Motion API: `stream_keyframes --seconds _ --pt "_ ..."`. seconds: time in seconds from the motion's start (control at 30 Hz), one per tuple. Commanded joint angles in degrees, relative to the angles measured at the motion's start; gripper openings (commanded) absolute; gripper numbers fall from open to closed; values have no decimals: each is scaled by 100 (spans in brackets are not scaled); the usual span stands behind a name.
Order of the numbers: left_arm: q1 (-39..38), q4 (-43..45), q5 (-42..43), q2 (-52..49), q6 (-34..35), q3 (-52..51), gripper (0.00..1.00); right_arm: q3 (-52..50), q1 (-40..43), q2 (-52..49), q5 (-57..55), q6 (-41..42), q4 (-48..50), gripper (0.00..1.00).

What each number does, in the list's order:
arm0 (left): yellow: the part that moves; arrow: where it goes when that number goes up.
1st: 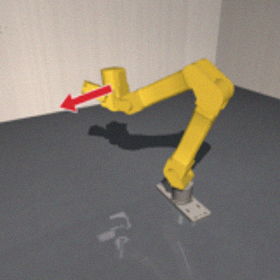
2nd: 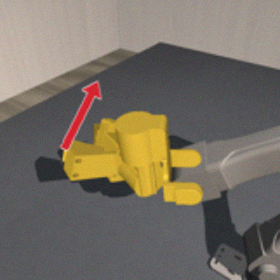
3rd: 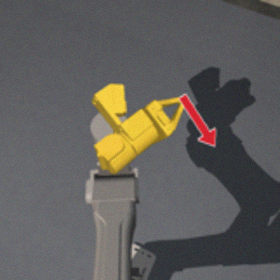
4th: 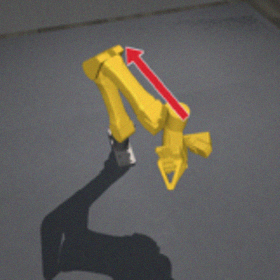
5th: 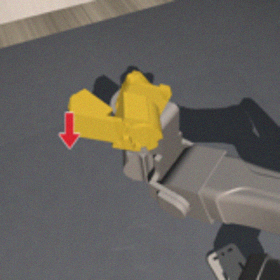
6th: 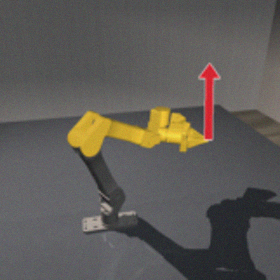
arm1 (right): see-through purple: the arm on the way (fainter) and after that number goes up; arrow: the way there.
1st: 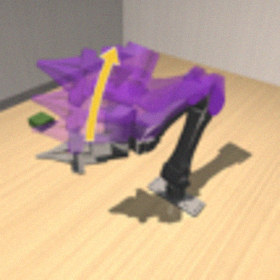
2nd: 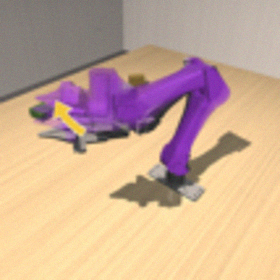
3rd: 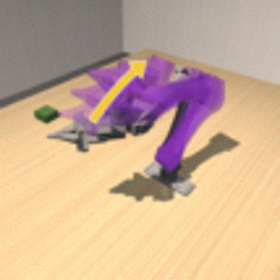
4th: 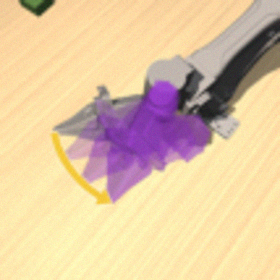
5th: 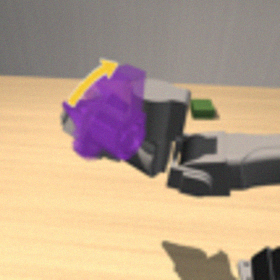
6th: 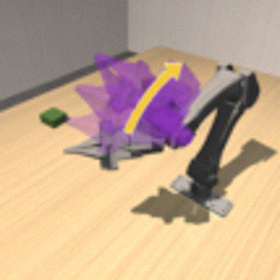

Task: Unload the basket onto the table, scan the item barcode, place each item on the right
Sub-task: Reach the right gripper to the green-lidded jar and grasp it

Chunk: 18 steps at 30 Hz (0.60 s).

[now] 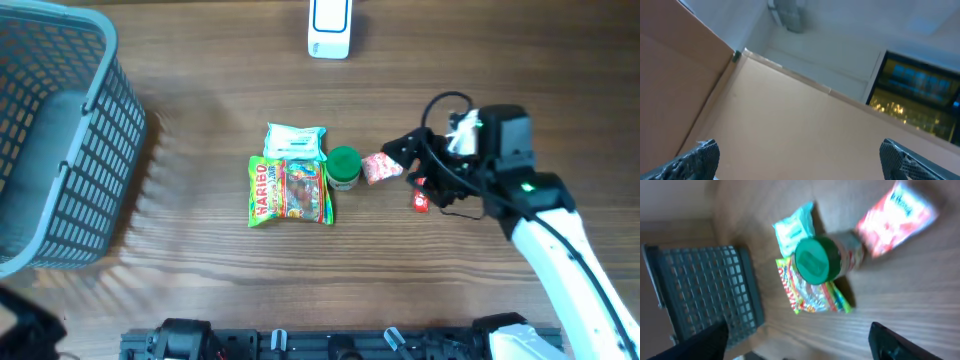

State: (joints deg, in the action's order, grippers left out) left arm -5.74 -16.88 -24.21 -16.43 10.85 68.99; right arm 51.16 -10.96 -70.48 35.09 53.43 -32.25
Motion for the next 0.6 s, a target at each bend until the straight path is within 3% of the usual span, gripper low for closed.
stream_keyframes --seconds 0.0,0.1,0.27,0.4,0.57 --pt "116 98 17 597 249 -308 100 144 -562 -243 -282 1381 68 96" --pt "116 319 79 1027 249 -708 100 431 -1204 -393 -1283 2105 -181 97" --pt "114 673 76 1480 249 -1333 100 1635 -1998 -914 -3018 2889 -1725 97" --pt "114 892 76 1617 245 -1818 100 2892 -2135 -1945 -3209 2953 -2900 97" --pt "116 907 295 1617 308 -2111 100 4004 -2133 -3189 -3230 2975 -3515 94"
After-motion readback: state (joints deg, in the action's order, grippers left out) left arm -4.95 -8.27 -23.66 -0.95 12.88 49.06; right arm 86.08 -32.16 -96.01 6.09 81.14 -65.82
